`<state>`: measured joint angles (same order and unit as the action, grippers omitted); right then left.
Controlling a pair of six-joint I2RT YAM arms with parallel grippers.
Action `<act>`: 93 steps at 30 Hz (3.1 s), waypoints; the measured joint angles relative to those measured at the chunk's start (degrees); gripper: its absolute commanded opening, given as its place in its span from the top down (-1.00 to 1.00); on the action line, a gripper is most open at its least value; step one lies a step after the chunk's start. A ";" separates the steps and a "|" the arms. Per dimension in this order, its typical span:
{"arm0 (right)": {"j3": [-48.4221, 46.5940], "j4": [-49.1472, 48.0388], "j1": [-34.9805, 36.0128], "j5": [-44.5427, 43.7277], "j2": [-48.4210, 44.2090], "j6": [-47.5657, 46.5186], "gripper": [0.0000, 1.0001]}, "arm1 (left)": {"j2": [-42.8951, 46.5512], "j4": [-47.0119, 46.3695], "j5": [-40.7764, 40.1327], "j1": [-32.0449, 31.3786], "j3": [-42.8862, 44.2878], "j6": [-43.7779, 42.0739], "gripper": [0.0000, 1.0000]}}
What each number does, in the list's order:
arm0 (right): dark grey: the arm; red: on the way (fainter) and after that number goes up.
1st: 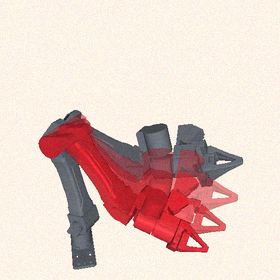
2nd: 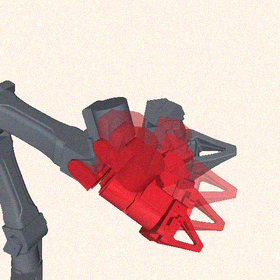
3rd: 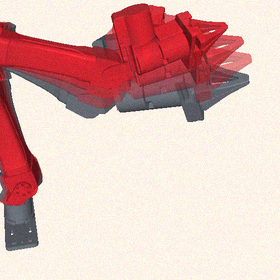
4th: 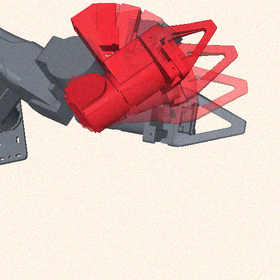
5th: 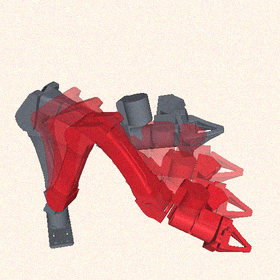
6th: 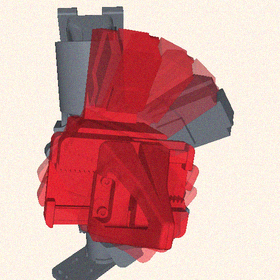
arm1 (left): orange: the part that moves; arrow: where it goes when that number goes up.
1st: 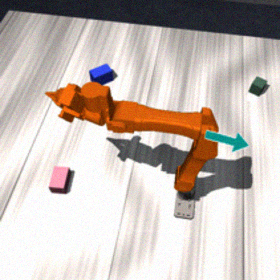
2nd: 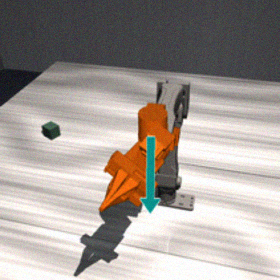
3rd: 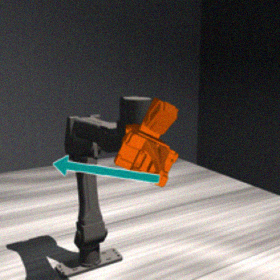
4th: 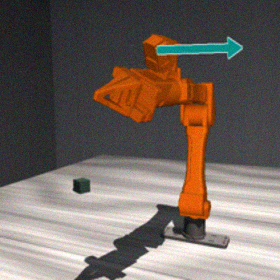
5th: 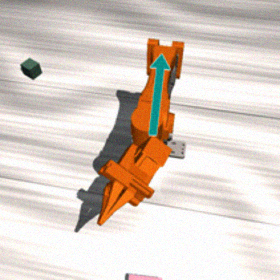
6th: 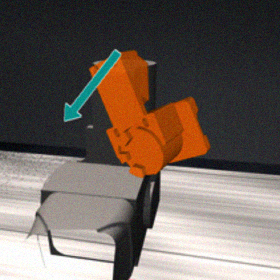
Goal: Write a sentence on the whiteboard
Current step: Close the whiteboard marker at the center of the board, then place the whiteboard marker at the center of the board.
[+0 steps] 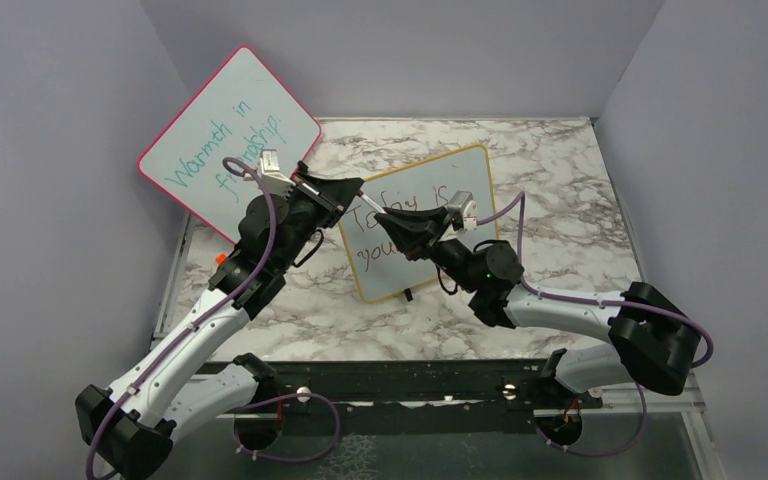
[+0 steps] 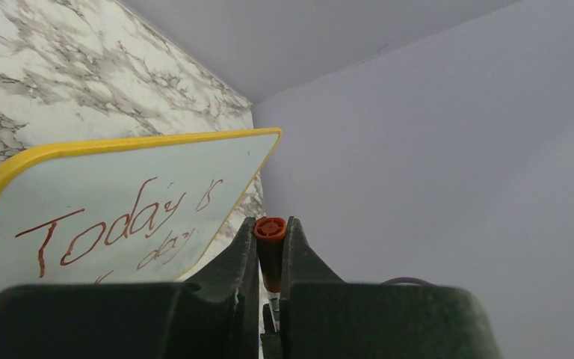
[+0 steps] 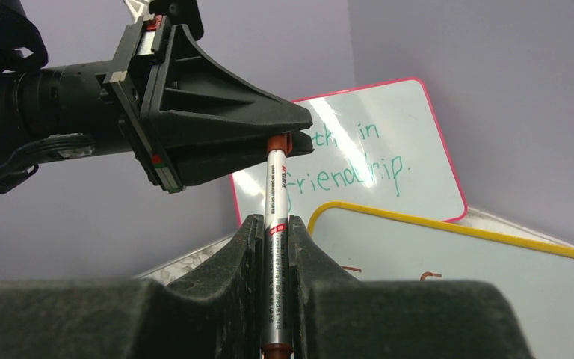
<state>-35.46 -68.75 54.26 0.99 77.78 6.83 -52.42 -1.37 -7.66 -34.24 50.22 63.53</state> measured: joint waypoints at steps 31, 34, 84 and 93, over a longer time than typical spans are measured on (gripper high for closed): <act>-1.29 -1.53 1.27 -3.04 2.54 10.97 0.99 | 7.67 -14.47 -6.23 -2.89 -13.07 5.77 0.64; -1.29 2.60 1.55 -2.89 -0.02 9.49 0.99 | 8.90 -13.49 -6.80 -3.65 -13.57 4.48 0.10; 4.83 72.63 -48.04 -29.42 -9.03 18.36 0.58 | 31.21 19.96 -24.57 -5.16 -15.65 -45.46 -0.98; 4.35 76.61 -49.77 -27.15 -10.58 20.83 0.14 | 34.49 20.83 -24.55 -4.46 -16.11 -46.66 -0.98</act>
<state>-31.11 7.86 4.49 -26.15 67.20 27.66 -17.93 19.46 -32.21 -38.70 34.11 16.86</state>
